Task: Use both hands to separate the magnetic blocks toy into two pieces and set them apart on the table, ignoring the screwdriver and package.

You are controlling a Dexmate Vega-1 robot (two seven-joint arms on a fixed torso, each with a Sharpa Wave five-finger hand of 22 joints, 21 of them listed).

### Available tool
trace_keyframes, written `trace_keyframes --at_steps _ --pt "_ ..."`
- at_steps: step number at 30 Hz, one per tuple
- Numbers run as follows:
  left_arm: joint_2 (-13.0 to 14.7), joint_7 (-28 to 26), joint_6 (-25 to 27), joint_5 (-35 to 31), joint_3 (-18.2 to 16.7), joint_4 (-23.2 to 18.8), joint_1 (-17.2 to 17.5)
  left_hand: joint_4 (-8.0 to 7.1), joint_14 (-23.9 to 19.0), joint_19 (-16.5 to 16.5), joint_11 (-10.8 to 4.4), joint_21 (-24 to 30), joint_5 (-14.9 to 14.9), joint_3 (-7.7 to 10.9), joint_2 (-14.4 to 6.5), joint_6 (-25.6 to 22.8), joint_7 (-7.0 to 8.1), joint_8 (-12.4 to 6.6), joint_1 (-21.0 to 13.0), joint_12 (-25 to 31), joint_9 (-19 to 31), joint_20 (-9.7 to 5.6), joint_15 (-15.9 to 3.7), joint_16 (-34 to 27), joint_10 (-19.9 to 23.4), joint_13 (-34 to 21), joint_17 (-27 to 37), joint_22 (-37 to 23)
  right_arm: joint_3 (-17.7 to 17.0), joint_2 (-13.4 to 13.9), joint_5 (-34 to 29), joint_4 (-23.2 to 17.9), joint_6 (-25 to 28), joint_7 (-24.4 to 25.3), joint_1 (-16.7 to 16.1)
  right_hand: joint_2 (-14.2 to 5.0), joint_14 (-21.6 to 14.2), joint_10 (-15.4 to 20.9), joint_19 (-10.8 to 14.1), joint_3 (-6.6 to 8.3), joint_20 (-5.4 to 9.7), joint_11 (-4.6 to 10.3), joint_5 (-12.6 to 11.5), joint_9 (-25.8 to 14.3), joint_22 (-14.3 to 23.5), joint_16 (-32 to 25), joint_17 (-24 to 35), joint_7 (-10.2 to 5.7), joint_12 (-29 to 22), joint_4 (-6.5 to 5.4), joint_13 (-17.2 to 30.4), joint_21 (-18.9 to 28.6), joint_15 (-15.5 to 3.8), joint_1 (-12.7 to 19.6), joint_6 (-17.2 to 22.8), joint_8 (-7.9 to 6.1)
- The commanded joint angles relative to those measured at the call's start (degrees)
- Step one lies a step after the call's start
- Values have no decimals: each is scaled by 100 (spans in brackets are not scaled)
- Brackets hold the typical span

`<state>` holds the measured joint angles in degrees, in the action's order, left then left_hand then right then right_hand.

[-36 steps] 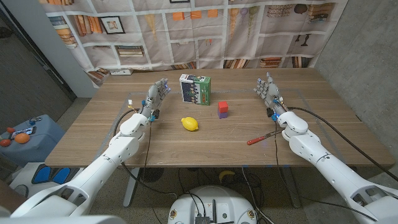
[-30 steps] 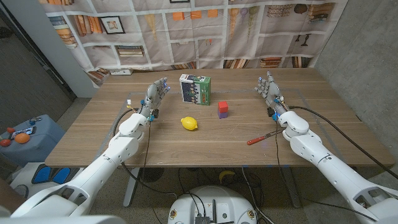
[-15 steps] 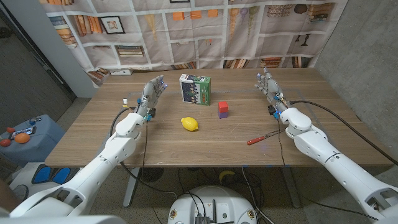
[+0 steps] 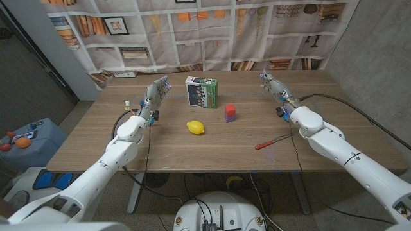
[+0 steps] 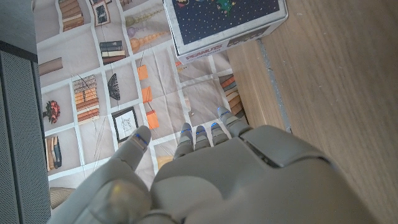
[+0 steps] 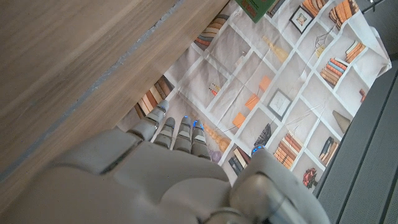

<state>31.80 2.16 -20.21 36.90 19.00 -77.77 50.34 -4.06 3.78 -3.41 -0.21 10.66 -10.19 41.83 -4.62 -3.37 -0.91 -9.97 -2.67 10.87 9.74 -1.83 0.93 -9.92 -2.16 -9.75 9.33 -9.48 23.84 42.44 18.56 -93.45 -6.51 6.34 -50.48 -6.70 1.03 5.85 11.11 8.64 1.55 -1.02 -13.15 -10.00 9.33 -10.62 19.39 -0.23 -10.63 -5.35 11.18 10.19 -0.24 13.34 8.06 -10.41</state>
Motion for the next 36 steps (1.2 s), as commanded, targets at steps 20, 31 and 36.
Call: trace_keyframes --at_steps 20,31,36 --pt "261 -263 285 99 -191 -602 400 94 -79 -65 -47 46 -35 20 -388 -75 9 -46 -5 31 25 22 -27 -27 63 -19 12 -31 581 1278 -2225 -1597 1903 -614 316 154 216 -174 -276 127 -52 47 72 -24 16 5 -259 -174 4 491 -18 -18 56 388 -167 16" --pt "254 -493 256 35 -265 -648 493 142 -110 -69 -80 43 -35 26 -407 -118 24 -59 -25 42 25 31 -40 -26 122 -18 9 -31 925 1424 -2963 -2016 2557 -1216 669 292 457 -500 -449 211 -264 70 171 -40 16 7 -412 -280 29 849 -9 -2 198 694 -497 17" --pt "212 -569 191 12 -287 -639 528 148 -120 -75 -71 44 -36 31 -418 -133 23 -61 -25 46 25 37 -42 -27 146 -19 12 -31 1035 1467 -3199 -2165 2781 -1535 812 330 515 -608 -474 289 -641 49 236 -51 23 -30 -490 -383 2 1069 3 20 441 894 -583 -14"
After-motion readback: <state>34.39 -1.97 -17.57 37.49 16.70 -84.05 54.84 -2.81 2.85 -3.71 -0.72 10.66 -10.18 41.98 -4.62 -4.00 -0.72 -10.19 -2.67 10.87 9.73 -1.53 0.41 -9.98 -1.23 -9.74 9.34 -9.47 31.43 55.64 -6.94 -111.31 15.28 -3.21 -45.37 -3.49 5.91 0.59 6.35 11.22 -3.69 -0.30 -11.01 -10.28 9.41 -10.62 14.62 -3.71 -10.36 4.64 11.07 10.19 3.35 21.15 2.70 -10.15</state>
